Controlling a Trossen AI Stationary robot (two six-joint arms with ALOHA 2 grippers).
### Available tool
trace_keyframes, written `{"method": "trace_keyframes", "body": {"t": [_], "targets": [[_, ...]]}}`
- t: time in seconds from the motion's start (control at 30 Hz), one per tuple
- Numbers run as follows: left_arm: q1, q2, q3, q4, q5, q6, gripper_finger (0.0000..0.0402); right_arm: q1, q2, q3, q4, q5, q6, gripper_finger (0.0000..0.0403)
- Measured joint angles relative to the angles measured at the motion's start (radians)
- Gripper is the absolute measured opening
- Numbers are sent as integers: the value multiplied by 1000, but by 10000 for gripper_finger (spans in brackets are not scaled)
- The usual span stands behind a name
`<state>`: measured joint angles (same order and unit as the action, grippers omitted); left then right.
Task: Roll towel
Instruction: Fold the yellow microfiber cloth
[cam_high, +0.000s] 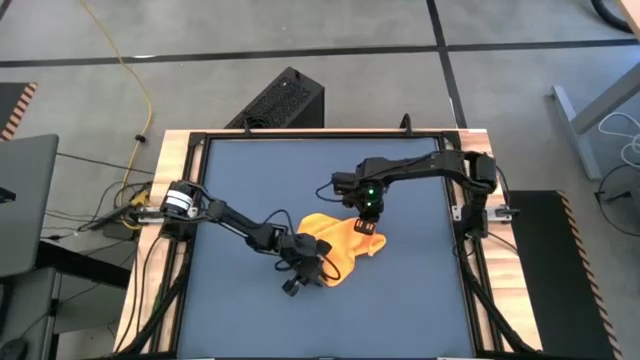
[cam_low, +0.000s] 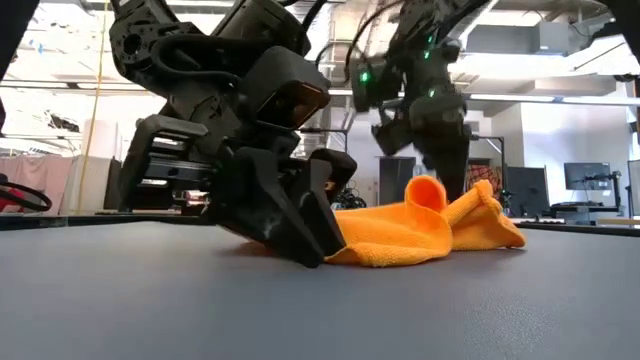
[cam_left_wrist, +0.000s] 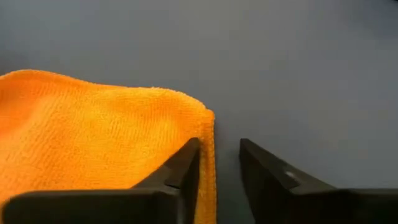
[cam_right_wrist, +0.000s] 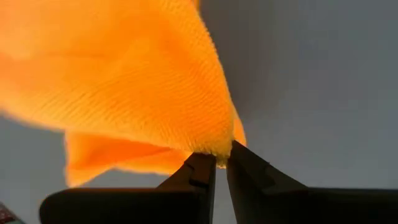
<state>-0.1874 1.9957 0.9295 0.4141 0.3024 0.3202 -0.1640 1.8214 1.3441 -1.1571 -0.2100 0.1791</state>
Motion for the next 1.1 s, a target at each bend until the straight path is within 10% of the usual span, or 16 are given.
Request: {"method": "trace_keyframes", "body": {"t": [0.3, 0.57, 0.83, 1.1], "targets": [[3, -106, -24, -123, -91, 2, 1, 188, -349, -86, 47, 271, 203, 64], [35, -493, -238, -105, 34, 41, 0, 512, -647, -480, 629, 521, 430, 64], [97, -828, -485, -58, -135, -2, 0, 595, -493, -671, 1329, 583, 133, 64], [176, -969, -573, -112, -214, -33, 0, 547, -218, -482, 1187, 602, 82, 64]]}}
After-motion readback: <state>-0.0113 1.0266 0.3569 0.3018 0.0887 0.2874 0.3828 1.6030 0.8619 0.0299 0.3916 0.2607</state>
